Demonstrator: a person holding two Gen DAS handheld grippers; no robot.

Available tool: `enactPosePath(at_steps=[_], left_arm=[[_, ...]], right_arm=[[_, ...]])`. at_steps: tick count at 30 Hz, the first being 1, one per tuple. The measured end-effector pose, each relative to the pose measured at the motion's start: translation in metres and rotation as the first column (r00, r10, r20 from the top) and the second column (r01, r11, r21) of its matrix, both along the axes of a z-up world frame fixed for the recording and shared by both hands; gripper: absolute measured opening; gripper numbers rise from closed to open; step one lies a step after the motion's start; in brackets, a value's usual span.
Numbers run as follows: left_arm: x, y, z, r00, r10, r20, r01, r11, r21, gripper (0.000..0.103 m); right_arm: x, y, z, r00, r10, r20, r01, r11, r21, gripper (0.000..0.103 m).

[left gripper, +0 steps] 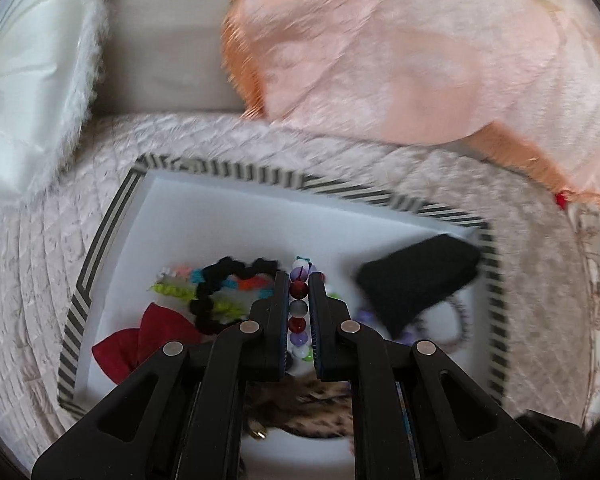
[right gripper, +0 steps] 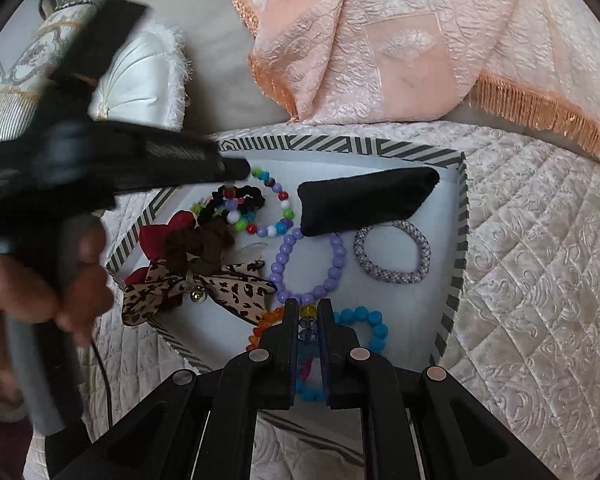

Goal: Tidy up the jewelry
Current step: 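Carry both bracelets over the tray and lower them inside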

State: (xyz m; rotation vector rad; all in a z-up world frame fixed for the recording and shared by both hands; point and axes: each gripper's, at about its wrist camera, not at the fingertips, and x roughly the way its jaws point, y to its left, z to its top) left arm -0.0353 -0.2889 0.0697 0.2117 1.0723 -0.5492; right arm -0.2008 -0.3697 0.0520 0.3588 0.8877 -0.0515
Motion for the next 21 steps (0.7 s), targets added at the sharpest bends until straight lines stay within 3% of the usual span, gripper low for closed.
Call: enactPosePath(at_steps=[2,10,12,13,14,16,21], left_arm=[[0.007,0.004,-0.01,1.0,0.014,-0.028,-0.013,1.0,0.008,0.008],[0.012,0.01,-0.018,1.0,0.023,0.001,-0.023,1.0,0.021,0.01],[0.011,0.012,-0.016,1.0,0.023,-0.006,-0.023,1.0,0.013,0.016],[0.01,0.015,-0.015,0.999,0.031,-0.011,-0.031,0.999,0.007,0.028],[0.009,0.017,-0.013,0.999,0.039,-0.014,-0.039,0.999,-0.002,0.04],[0.005,0.024,-0.008,0.999,0.047,-0.012,-0.047,0.998,-0.031,0.047],[-0.01,0.039,0.003,0.999,0.043,0.017,-0.042,0.998,-0.038,0.048]], right_arm=[[0.002,0.002,0.0,1.0,0.006,0.001,-0.006,1.0,-0.014,0.009],[0.005,0.003,-0.001,1.0,-0.02,0.007,0.02,1.0,-0.018,0.009],[0.003,0.001,0.0,0.999,-0.032,0.006,0.032,0.999,-0.022,0.01],[0.002,0.001,0.0,0.999,-0.036,0.005,0.036,0.999,-0.021,0.012],[0.0,0.001,0.001,0.999,-0.042,0.007,0.042,0.999,-0.02,0.018],[-0.004,0.001,0.002,0.999,-0.049,0.013,0.049,0.999,-0.015,0.031],[-0.011,0.006,0.005,0.998,-0.062,0.017,0.062,0.998,-0.021,0.034]])
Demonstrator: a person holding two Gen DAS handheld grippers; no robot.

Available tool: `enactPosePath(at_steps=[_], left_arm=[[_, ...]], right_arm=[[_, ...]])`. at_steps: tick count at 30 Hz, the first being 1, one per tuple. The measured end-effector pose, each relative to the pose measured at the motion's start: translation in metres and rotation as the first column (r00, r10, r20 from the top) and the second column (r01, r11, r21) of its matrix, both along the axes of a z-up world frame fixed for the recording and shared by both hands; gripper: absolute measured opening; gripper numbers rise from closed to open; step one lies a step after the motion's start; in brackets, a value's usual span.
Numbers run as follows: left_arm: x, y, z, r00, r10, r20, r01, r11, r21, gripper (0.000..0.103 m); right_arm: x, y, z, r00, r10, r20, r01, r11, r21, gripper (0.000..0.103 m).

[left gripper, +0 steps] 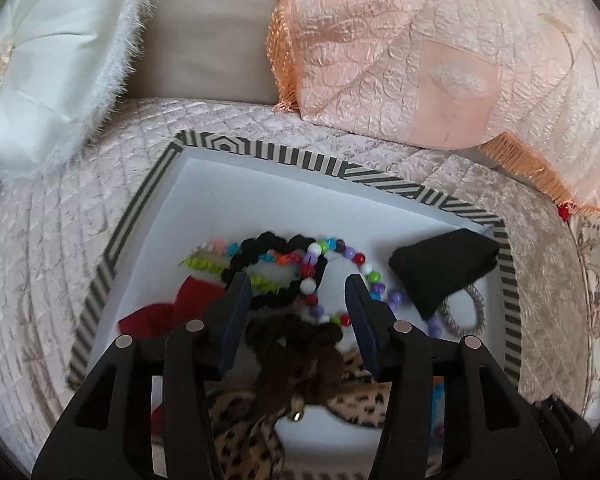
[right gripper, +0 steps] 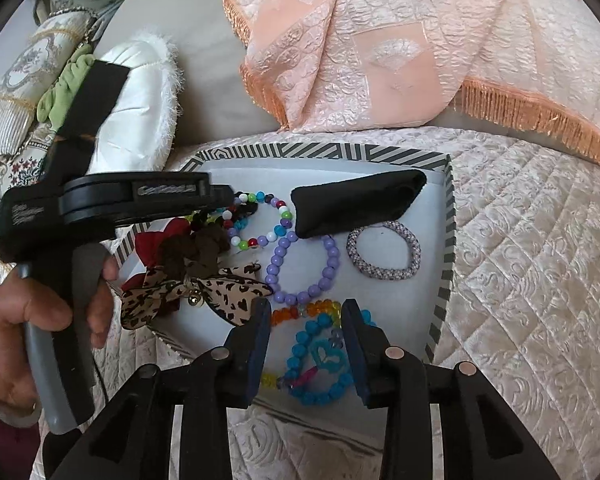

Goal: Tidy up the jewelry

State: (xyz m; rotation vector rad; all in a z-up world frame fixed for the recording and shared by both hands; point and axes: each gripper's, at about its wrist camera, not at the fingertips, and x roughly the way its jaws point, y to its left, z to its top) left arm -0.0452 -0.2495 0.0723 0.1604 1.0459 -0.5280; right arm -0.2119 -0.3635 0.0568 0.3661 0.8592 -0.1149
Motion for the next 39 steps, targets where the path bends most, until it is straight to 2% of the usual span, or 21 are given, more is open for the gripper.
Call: enactPosePath(at_steps=[6,11,25,29,39], left_arm=[[-0.031,0.026,0.021,0.993,0.009,0.122,-0.013,0.999,0.032,0.048],[-0.056,0.048,0.036,0.983,0.028,0.184,-0.032,0.999,0.021,0.048],[-0.117,0.085,0.071,0.953,0.05,0.299,-0.047,0.999,-0.015,0.049],[-0.128,0.09,0.08,0.943,0.052,0.33,-0.049,0.999,-0.017,0.049],[-0.145,0.105,0.092,0.932,0.079,0.354,-0.072,0.997,-0.034,0.049]], right_arm=[[-0.01,0.009,0.014,0.999,-0.037,0.027,0.038,0.999,-0.036,0.036],[-0.015,0.025,0.029,0.998,-0.051,0.039,0.054,0.995,-0.087,0.038],[-0.032,0.05,0.063,0.993,-0.088,0.072,0.097,0.987,-0.127,0.041],[-0.037,0.057,0.068,0.993,-0.092,0.077,0.102,0.985,-0.14,0.058],[-0.051,0.072,0.081,0.992,-0.082,0.099,0.098,0.981,-0.165,0.059]])
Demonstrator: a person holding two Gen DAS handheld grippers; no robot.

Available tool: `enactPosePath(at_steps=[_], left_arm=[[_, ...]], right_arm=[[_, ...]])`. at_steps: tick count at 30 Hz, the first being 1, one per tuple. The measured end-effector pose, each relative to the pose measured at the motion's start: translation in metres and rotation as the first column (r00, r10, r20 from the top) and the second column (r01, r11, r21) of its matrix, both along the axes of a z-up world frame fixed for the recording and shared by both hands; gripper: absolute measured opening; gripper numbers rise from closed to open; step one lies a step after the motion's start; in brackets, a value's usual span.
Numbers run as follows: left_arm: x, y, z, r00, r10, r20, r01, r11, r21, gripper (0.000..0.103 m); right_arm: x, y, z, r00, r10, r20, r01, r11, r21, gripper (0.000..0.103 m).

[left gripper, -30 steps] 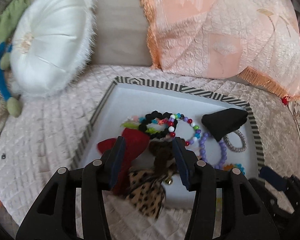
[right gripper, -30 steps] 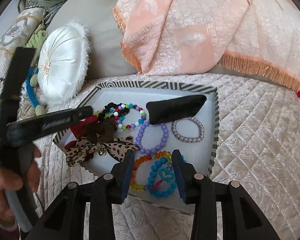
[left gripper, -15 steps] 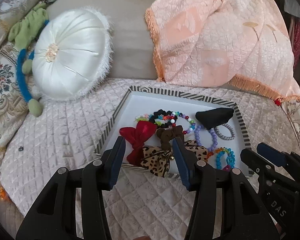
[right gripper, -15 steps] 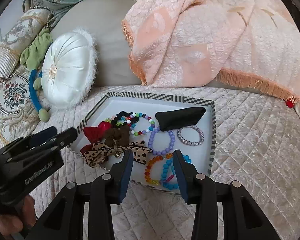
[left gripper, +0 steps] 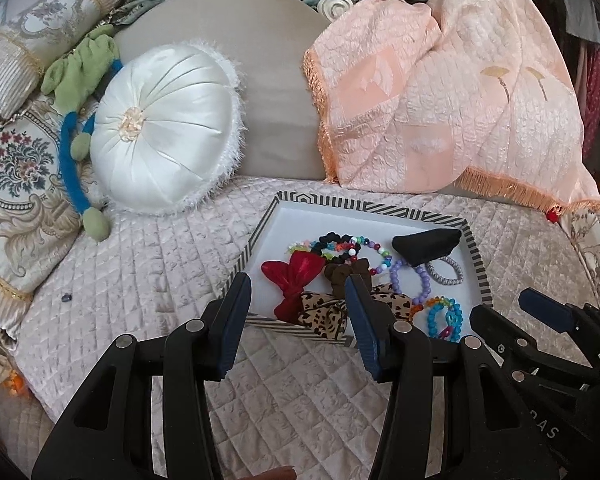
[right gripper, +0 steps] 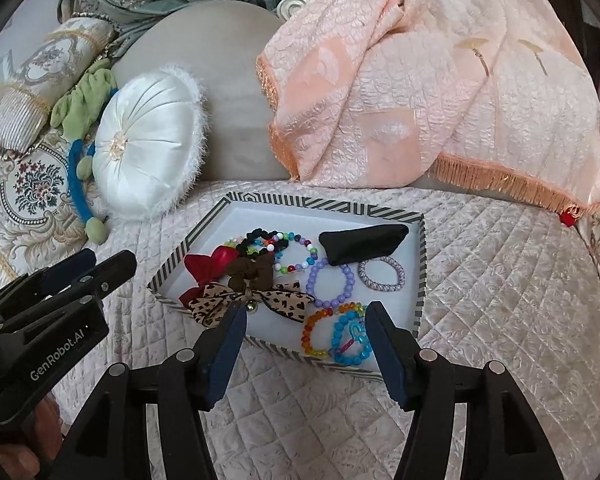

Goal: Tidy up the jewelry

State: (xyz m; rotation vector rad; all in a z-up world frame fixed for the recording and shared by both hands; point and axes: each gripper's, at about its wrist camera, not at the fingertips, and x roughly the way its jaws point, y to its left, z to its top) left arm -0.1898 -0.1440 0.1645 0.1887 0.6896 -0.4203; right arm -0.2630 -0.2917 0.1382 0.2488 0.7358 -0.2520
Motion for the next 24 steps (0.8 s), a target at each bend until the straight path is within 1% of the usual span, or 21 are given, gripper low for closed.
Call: enactPosePath(at_steps=[14,24], left_arm=[[-0.012,0.006,0.006,1.0,0.005,0.016,-0.005,1.0,0.009,0.049],[-0.013,0.006,0.006,1.0,0.01,0.024,-0.011,1.0,0.025,0.049]], right_arm=[[-0.01,0.007,0.004,1.0,-0.004,-0.006,0.003,1.0,-0.003,0.06],[-0.008,0.01,0.002,1.0,0.011,-0.016,-0.011,1.0,0.004,0.061]])
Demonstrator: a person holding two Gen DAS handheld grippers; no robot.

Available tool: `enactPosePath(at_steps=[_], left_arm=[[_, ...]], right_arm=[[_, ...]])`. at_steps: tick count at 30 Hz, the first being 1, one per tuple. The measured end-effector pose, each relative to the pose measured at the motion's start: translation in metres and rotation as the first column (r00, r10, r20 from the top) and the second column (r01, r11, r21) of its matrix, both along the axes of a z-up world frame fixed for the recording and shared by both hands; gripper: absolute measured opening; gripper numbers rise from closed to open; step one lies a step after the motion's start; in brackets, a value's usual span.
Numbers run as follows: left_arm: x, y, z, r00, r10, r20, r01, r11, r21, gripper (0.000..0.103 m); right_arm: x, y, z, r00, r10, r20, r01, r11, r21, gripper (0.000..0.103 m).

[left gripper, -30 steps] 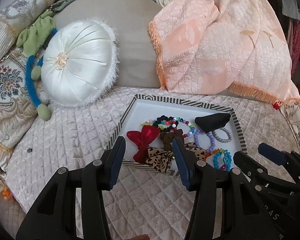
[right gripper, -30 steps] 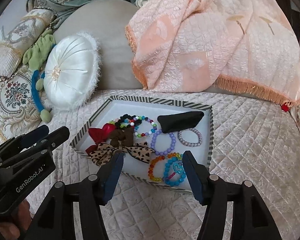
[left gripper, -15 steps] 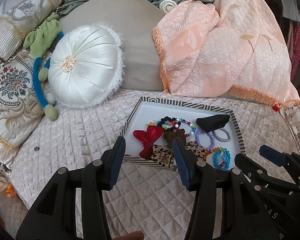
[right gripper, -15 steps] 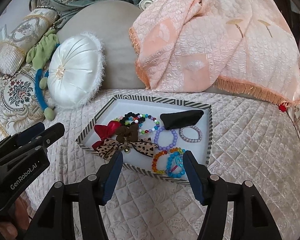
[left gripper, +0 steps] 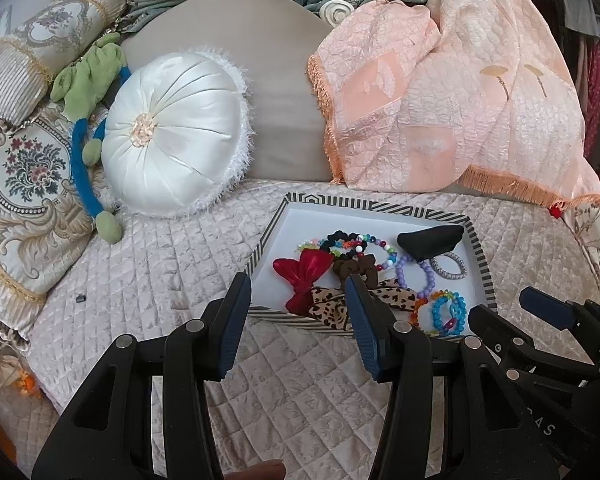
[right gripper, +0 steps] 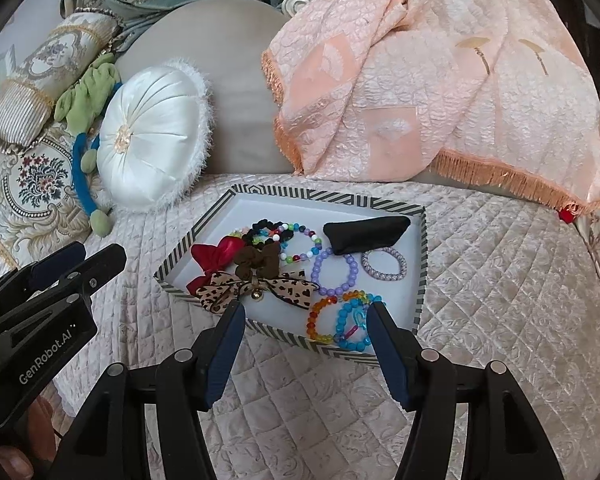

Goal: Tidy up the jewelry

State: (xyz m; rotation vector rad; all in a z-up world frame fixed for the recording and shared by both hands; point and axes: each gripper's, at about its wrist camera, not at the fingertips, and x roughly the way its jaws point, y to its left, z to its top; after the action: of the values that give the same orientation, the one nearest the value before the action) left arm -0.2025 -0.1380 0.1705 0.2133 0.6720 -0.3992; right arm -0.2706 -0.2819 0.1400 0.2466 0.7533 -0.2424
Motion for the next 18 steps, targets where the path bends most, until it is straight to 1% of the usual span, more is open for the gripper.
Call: enactPosePath(at_steps=[18], left_arm=[[-0.0012,-0.0039,-0.0029,1.0,-0.004,-0.001,0.004,1.0,0.011,0.049]], right_arm=[[0.0007,-0.0015,-0.0013,1.0,-0.002,-0.006,0.002,1.0,-0.006,0.061]])
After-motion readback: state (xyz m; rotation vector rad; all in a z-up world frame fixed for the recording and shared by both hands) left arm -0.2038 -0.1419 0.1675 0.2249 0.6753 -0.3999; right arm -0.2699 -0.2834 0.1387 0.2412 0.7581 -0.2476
